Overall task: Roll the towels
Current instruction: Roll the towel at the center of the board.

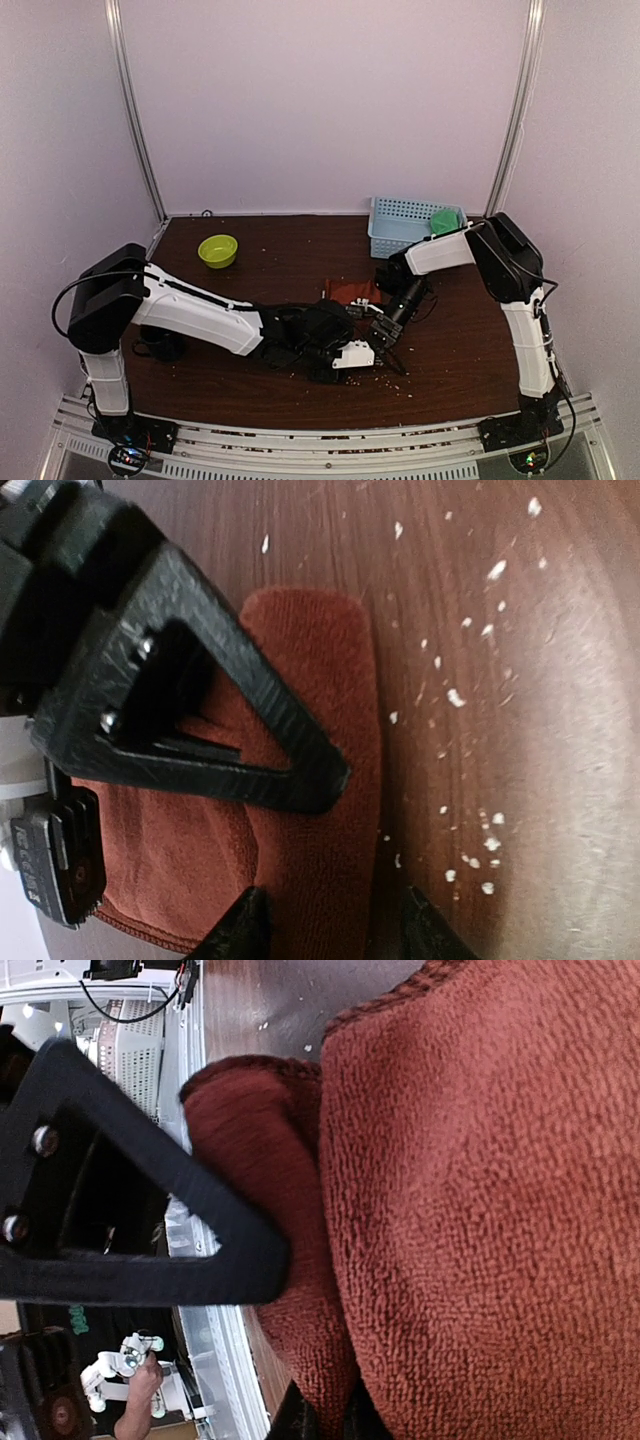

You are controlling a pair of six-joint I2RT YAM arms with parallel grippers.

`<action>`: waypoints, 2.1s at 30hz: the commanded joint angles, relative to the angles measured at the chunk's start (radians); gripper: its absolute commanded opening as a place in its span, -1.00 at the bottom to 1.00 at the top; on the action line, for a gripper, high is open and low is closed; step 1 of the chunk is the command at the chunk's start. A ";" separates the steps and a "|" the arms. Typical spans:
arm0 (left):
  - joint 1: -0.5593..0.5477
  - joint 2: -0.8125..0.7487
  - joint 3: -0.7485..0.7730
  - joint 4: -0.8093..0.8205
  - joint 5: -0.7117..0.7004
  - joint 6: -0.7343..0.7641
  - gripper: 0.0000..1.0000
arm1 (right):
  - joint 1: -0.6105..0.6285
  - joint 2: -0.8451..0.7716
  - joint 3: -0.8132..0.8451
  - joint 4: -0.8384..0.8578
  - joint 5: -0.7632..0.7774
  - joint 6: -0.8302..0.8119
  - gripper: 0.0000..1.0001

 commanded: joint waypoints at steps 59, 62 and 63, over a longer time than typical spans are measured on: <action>0.287 0.498 0.474 -0.491 1.167 -0.535 -0.79 | 0.453 -0.835 -0.639 0.721 0.986 -0.127 -0.23; 0.287 0.497 0.478 -0.491 1.171 -0.535 -0.79 | 0.453 -0.794 -0.654 0.781 1.008 -0.117 -0.22; 0.287 0.496 0.479 -0.491 1.171 -0.534 -0.78 | 0.454 -0.779 -0.656 0.793 1.013 -0.114 -0.22</action>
